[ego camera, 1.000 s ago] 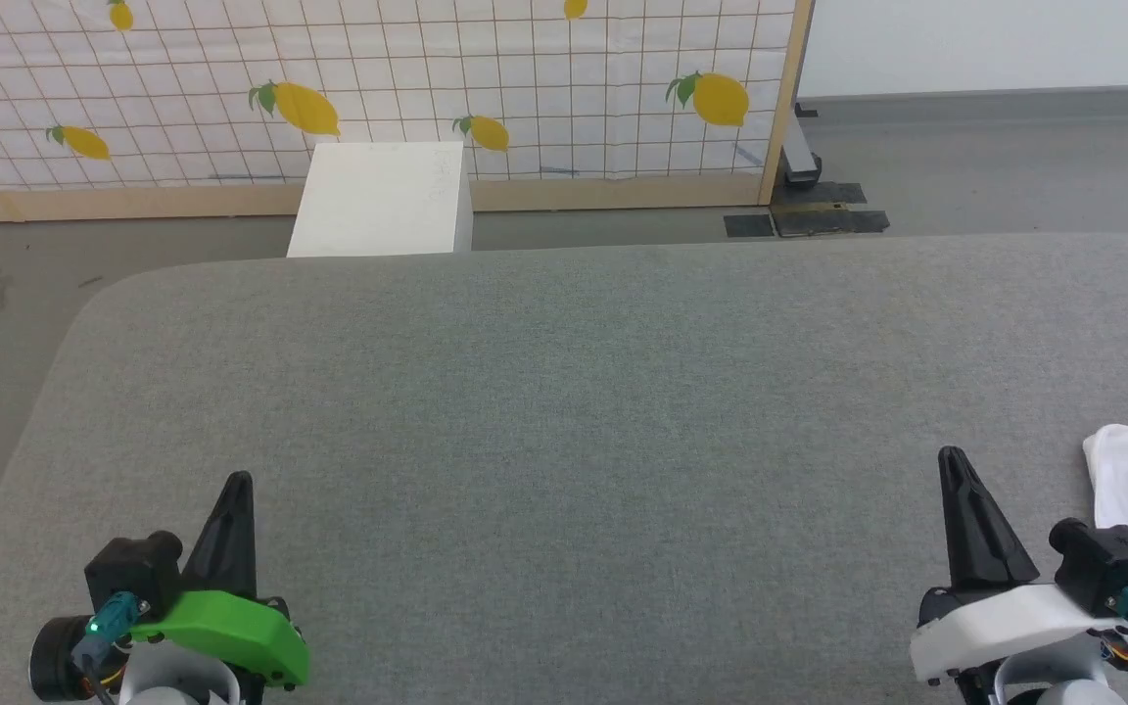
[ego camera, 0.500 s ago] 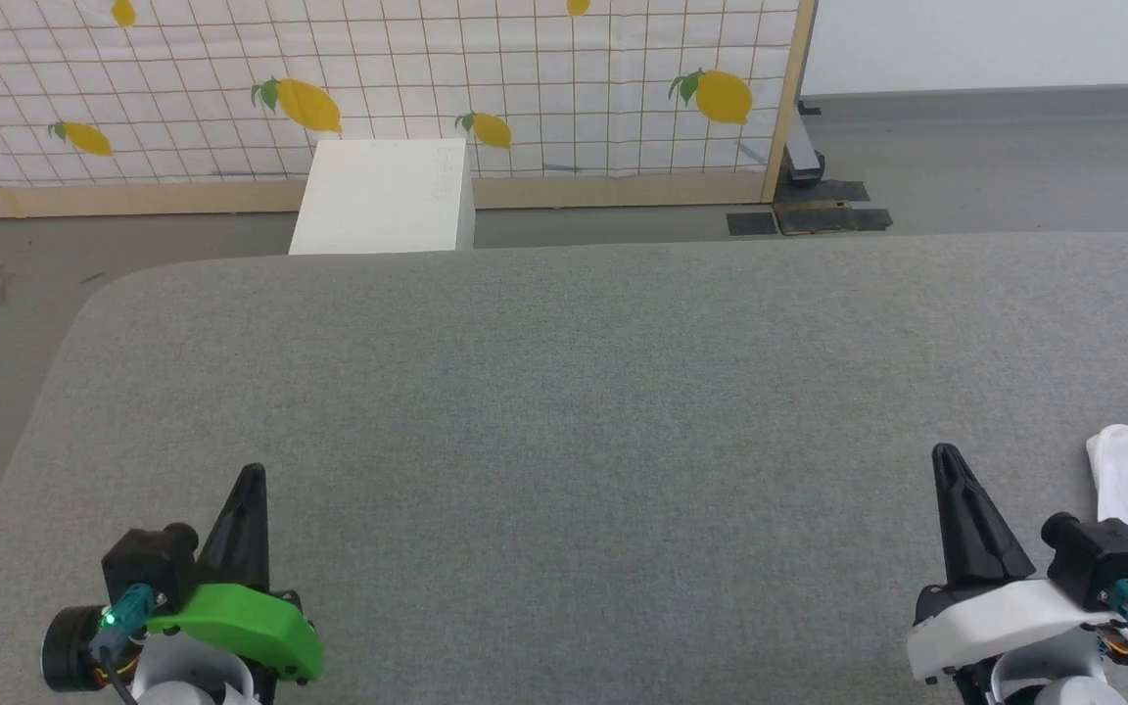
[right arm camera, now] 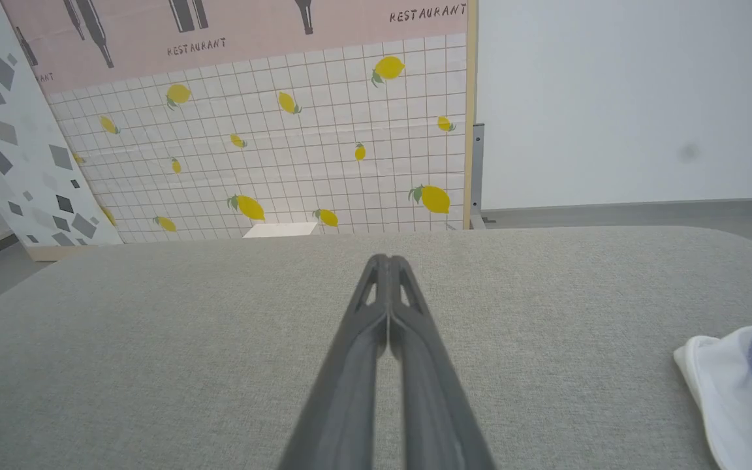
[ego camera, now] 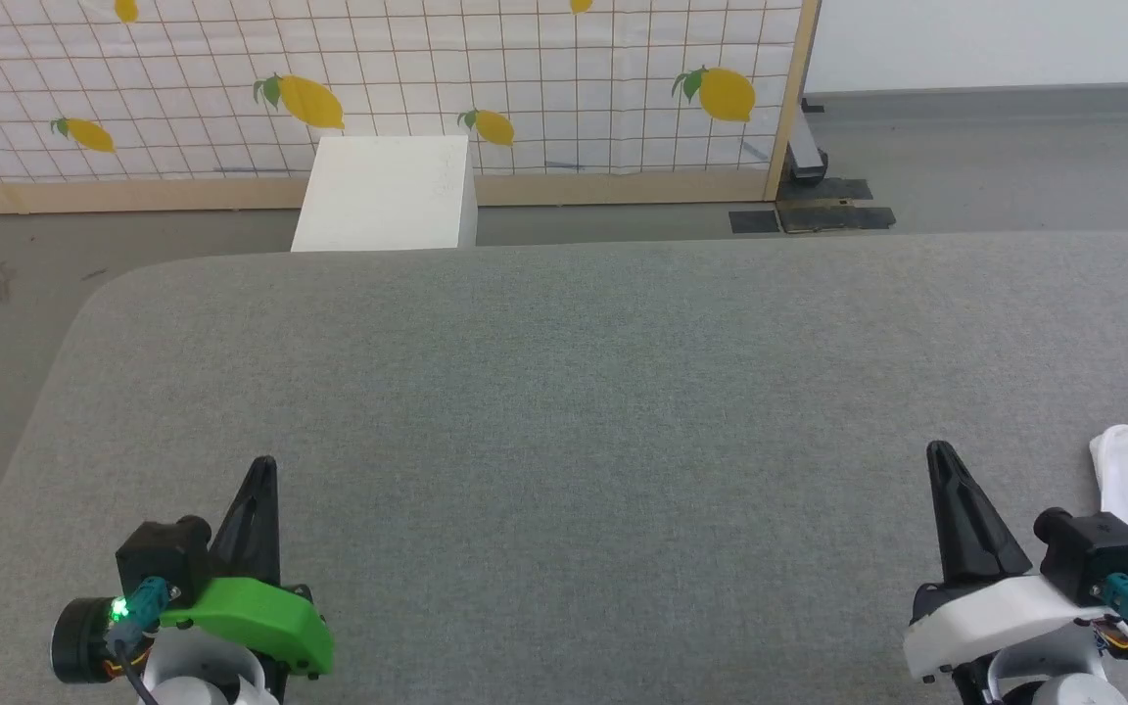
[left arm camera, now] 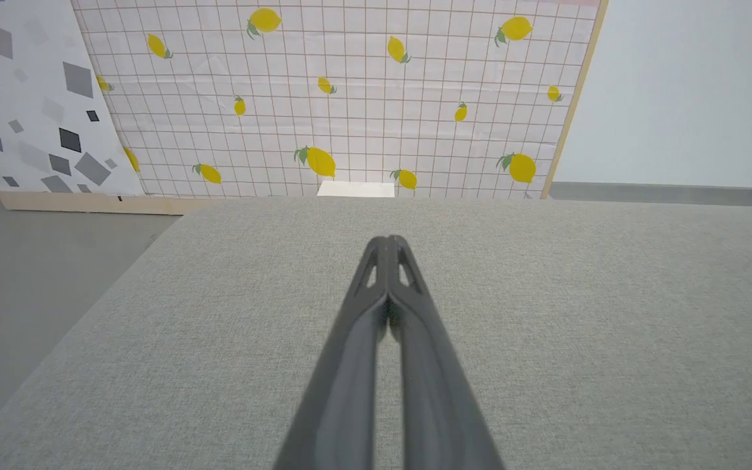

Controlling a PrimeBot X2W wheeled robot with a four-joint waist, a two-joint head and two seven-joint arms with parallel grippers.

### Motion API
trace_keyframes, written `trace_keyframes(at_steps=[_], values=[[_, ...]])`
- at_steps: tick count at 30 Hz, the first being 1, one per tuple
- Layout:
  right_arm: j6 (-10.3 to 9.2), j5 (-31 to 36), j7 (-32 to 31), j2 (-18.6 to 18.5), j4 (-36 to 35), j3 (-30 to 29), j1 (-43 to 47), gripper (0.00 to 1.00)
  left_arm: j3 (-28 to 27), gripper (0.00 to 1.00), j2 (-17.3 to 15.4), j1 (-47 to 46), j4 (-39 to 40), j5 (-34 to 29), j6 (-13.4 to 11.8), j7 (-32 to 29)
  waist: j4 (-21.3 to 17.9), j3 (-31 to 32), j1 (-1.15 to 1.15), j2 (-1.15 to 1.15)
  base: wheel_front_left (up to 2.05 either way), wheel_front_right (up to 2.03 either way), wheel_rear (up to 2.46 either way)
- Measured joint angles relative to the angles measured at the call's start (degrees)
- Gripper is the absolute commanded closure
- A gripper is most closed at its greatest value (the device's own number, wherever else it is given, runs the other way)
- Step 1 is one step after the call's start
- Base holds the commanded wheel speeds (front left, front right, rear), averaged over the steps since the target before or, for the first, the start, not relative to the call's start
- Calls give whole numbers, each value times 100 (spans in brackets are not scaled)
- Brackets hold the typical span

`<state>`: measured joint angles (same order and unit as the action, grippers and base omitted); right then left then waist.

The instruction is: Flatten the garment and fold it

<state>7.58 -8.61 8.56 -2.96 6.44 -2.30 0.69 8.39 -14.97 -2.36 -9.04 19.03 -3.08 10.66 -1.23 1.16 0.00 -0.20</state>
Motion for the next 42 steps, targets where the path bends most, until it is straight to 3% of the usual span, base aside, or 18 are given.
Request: trace_keyframes(at_steps=[42], values=[[0, 419, -425, 0, -300, 109, -2, 100, -404, 100, 590, 81, 432, -949, 147, -521, 62, -59, 0, 0, 0, 0, 0]])
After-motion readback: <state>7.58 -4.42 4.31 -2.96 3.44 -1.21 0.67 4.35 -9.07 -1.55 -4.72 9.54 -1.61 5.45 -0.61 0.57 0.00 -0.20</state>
